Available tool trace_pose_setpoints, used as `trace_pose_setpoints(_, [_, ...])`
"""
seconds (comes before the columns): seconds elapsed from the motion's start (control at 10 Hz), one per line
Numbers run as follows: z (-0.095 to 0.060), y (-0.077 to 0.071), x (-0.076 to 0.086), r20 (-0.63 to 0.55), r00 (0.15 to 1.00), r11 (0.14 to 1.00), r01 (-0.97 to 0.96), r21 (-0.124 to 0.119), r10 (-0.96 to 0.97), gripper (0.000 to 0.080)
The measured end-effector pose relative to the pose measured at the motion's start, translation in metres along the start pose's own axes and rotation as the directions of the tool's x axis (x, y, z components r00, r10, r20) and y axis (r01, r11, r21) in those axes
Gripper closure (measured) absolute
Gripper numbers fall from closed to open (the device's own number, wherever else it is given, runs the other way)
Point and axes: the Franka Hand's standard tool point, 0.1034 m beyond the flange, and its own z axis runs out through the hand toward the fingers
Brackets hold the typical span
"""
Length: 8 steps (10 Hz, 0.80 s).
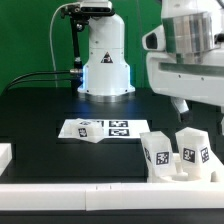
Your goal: Assemble stool
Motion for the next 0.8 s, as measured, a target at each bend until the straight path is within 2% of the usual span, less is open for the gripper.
trace_pose_setpoints(0.1, [0.0007, -0.002, -0.0012, -0.014, 0.993, 0.993, 0.113, -0.012, -0.114, 0.015])
trace_pose_setpoints(0.4, [0.0024, 0.0007, 0.0013, -0.019, 0.959, 0.959, 0.282, -0.014, -0.282, 0.015])
trace_pose_setpoints(0.5, [0.0024, 0.0006, 0.0011, -0.021, 0.937, 0.937, 0.349, -0.022, -0.349, 0.015])
trace_pose_setpoints(0.6, [0.0021, -0.0006, -0.0001, -0.026, 0.87, 0.87, 0.49, -0.051, -0.492, 0.015])
trace_pose_setpoints(0.8, [0.003, -0.0037, -0.0005, -0.002, 0.63, 0.628, 0.775, -0.073, -0.777, 0.015])
